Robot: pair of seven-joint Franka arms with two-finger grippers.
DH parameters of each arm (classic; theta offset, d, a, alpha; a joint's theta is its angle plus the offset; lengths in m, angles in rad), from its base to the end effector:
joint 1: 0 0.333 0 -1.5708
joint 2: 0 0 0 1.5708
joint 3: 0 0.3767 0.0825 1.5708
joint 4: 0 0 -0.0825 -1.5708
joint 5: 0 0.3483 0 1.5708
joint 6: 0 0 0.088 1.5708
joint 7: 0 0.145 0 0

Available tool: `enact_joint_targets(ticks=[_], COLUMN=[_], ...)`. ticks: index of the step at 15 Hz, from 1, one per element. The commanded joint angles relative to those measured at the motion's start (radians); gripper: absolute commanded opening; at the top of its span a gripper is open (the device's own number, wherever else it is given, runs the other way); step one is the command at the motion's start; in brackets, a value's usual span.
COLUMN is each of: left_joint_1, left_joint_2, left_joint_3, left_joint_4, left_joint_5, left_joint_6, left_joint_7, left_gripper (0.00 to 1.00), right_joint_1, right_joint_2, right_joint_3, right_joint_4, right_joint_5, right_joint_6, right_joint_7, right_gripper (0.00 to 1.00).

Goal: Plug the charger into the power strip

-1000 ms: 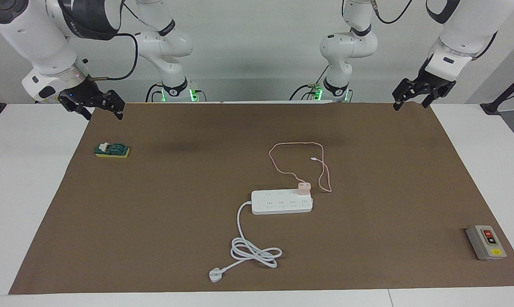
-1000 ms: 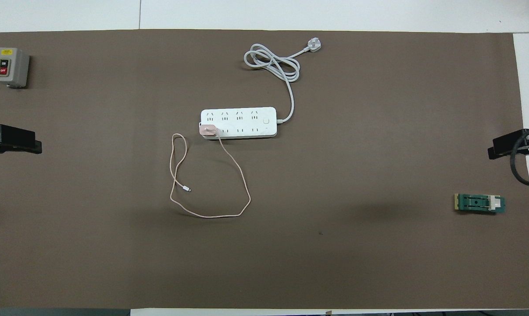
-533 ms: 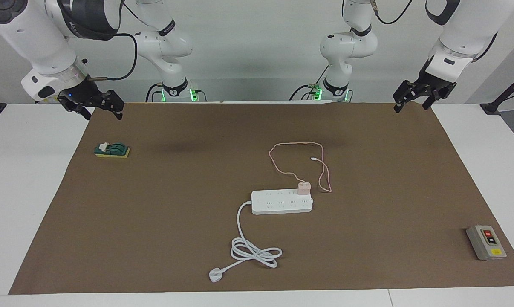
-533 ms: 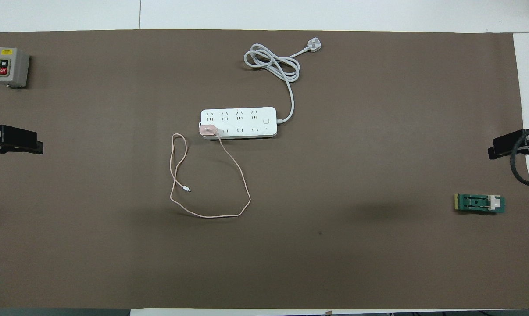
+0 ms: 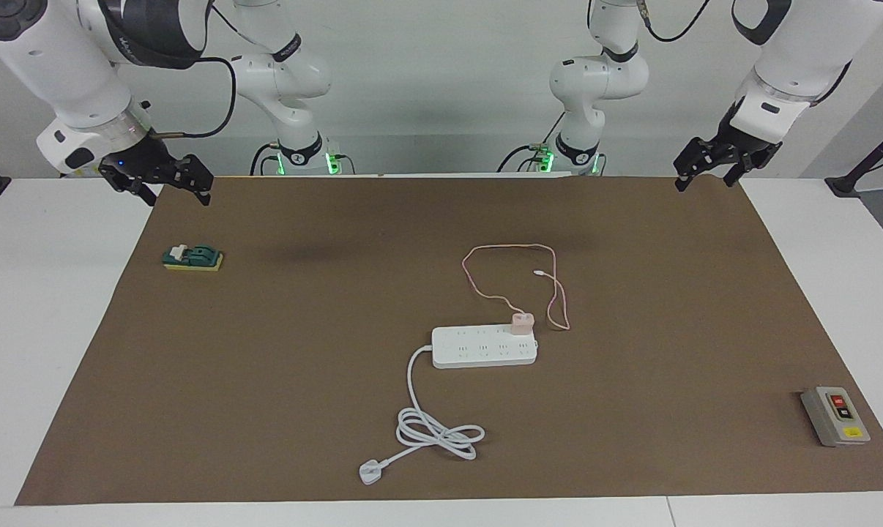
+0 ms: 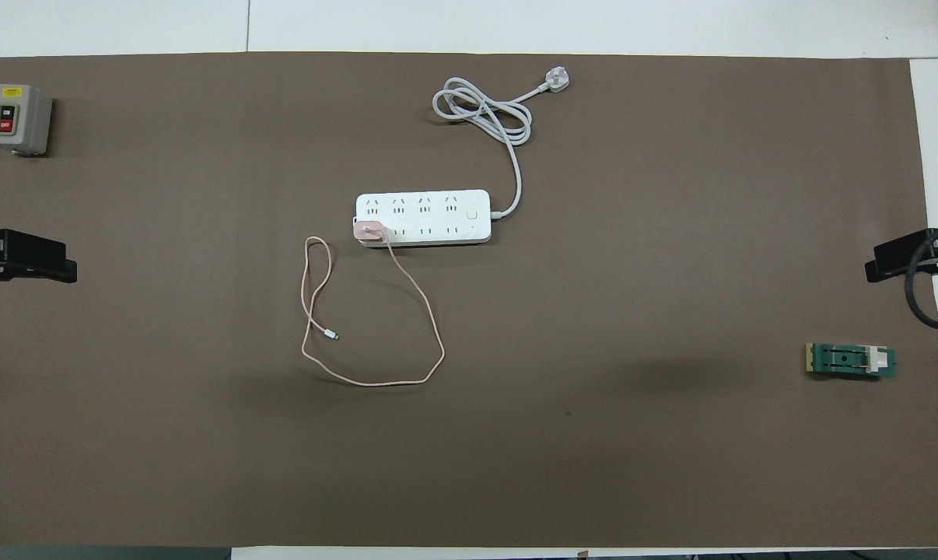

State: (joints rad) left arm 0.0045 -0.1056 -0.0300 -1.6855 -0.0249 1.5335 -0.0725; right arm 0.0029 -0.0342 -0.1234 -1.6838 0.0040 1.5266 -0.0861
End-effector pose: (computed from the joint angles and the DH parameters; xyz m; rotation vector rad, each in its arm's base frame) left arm 0.4723 -0.0166 0.6467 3.1204 0.0732 -0.0741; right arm 0.4893 -0.0598 0.6123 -3.1145 0.0532 0.1899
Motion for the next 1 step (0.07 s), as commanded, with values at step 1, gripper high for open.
enact_joint_targets(ticks=[1], left_joint_1=[-0.001], left_joint_2=[-0.016], left_joint_3=[0.004], left_joint_4=[-0.016], left_joint_5=[-0.007], left_joint_6=[-0.012], left_joint_7=[-0.007], left_gripper=[1.0], right_joint_1=[-0.018], right_joint_2=[-0.004], right_joint_3=[0.013], right_joint_4=[0.001], right_joint_5=[-0.001], right_joint_6=[-0.016], right_joint_7=[-0.018], right_gripper=[1.0])
